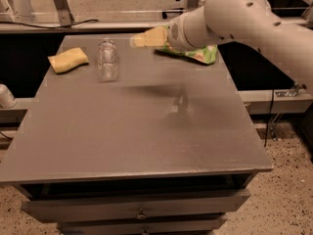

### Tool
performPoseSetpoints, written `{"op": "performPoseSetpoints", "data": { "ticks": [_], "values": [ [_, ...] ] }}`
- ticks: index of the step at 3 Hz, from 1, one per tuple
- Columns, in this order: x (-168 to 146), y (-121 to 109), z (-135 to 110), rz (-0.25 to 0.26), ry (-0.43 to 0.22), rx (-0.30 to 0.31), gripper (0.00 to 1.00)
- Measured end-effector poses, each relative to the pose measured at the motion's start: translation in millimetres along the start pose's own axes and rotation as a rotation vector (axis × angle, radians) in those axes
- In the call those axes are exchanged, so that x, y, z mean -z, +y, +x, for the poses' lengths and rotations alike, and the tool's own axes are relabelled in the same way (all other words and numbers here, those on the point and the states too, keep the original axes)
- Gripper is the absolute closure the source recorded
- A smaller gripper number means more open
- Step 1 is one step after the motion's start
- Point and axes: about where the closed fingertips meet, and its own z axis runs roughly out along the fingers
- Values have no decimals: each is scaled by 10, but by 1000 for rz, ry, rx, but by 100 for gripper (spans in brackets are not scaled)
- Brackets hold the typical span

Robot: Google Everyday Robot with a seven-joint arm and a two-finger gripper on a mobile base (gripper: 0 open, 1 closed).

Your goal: Move water bottle near sponge

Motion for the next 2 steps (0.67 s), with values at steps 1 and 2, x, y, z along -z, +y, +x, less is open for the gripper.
{"op": "performPoseSetpoints", "data": {
  "ticks": [1, 2],
  "values": [
    [393, -457, 103, 32, -18, 91, 0],
    [433, -505, 117, 42, -18, 164, 0]
  ]
}}
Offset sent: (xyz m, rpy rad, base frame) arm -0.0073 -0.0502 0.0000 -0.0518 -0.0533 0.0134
